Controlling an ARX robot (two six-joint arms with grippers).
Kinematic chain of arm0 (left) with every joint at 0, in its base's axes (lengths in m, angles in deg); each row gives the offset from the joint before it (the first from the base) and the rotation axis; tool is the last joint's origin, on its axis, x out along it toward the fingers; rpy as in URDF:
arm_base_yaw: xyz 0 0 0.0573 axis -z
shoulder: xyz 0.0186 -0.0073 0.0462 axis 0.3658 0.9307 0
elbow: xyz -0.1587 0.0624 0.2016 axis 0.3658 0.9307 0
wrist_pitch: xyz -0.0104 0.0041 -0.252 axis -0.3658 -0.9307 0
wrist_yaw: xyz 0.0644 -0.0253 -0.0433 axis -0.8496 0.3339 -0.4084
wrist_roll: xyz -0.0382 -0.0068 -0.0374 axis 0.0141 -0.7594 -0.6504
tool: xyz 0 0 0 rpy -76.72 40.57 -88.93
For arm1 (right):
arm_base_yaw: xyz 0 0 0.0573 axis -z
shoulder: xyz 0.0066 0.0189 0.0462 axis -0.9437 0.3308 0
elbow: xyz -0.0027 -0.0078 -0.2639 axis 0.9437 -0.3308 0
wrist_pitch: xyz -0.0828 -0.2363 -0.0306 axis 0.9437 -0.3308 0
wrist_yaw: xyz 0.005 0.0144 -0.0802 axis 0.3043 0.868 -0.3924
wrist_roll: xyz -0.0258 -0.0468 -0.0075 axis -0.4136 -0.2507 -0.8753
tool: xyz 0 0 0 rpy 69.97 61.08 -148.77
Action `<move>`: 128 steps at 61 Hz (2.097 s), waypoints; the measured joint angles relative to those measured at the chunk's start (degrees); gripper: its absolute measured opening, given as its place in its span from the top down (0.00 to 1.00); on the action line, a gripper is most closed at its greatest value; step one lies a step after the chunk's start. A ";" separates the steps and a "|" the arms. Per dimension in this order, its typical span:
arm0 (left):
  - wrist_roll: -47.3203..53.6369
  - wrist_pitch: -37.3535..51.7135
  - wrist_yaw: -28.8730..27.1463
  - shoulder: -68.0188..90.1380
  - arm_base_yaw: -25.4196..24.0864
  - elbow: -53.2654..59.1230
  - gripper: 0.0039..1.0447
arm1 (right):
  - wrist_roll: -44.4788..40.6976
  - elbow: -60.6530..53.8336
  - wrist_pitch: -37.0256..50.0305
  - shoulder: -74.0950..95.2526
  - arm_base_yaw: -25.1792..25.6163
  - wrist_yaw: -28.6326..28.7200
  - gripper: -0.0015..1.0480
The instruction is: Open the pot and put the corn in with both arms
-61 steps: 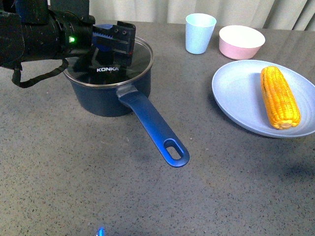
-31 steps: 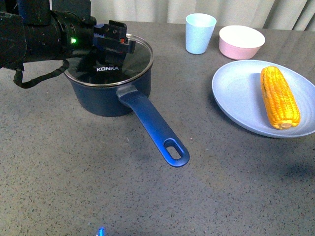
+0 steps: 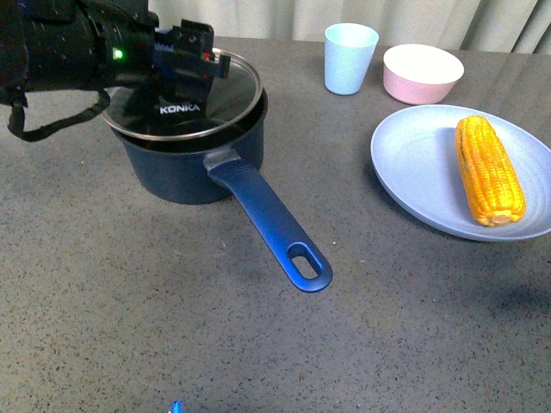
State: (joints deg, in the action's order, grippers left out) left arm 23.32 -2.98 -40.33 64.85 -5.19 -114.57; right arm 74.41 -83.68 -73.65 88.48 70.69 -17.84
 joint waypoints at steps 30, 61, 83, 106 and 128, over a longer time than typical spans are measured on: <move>0.63 -0.42 2.19 -5.81 -11.69 2.80 0.43 | 0.00 0.00 0.00 0.00 0.00 0.00 0.09; 2.34 1.66 3.28 1.09 -25.22 0.42 0.43 | 0.00 0.00 0.00 0.00 0.00 0.00 0.09; 2.34 7.61 4.17 4.00 -27.74 4.17 0.44 | 0.00 0.00 0.00 0.00 0.00 0.00 0.09; 2.36 10.58 5.09 8.09 -28.28 4.63 0.44 | 0.00 0.00 0.00 0.00 0.00 0.00 0.09; 2.49 13.70 6.32 11.32 -27.23 5.38 0.44 | 0.00 0.00 0.00 0.00 0.00 0.00 0.09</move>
State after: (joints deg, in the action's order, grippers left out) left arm 25.81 10.73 -34.01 76.17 -32.42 -109.19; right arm 74.41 -83.68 -73.65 88.48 70.69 -17.84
